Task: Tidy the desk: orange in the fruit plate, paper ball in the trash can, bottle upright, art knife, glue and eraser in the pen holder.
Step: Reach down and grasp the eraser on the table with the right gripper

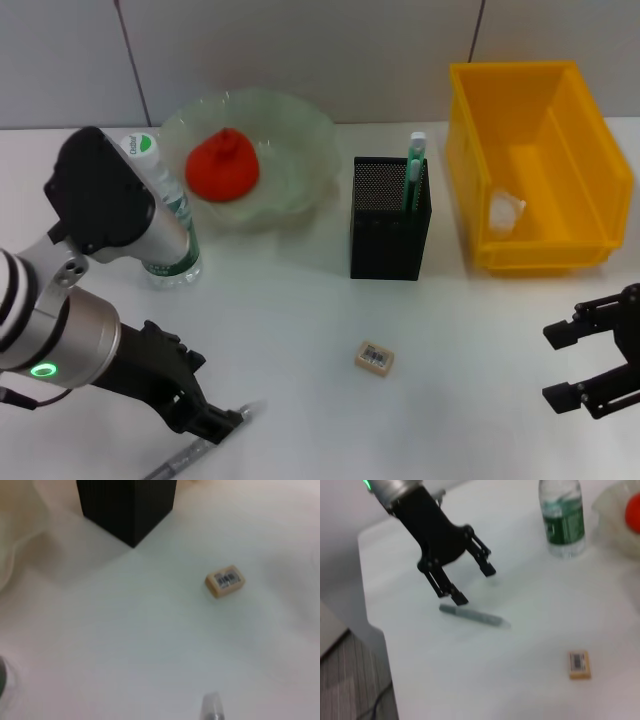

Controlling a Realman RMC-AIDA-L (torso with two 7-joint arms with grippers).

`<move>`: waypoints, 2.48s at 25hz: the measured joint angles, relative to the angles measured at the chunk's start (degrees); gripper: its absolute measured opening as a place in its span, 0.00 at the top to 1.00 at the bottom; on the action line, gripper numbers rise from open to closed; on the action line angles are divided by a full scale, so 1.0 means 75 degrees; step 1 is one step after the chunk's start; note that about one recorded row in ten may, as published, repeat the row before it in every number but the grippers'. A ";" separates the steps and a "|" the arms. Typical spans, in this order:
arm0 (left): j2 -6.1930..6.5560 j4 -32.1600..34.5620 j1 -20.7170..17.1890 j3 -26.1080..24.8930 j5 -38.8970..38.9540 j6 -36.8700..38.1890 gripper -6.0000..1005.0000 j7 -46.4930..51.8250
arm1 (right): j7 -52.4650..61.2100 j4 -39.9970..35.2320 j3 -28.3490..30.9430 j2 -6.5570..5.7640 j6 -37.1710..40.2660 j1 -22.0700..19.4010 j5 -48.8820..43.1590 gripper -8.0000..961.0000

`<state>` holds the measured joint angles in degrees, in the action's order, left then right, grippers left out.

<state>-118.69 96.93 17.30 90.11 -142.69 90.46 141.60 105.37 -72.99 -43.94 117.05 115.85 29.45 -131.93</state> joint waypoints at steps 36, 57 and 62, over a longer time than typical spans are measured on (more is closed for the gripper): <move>0.0034 -0.3047 -0.0478 -0.4006 0.4636 0.1306 0.19 -0.6244 | 0.5923 0.2468 -0.5059 0.0359 -0.3573 0.3734 -0.2004 0.17; 0.0016 -0.3315 -0.0460 -0.4062 0.4701 0.1032 0.19 -0.6313 | 0.6758 0.3069 -0.8055 0.0378 -0.5329 0.4103 -0.1221 0.17; 0.0017 -0.3357 -0.0410 -0.4067 0.4706 0.0953 0.19 -0.6316 | 0.6773 0.3213 -0.8238 0.0377 -0.5436 0.4155 -0.1175 0.17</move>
<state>-118.56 71.75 14.22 59.61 -107.39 97.61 94.23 156.17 -48.89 -105.73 119.88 75.08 60.61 -140.75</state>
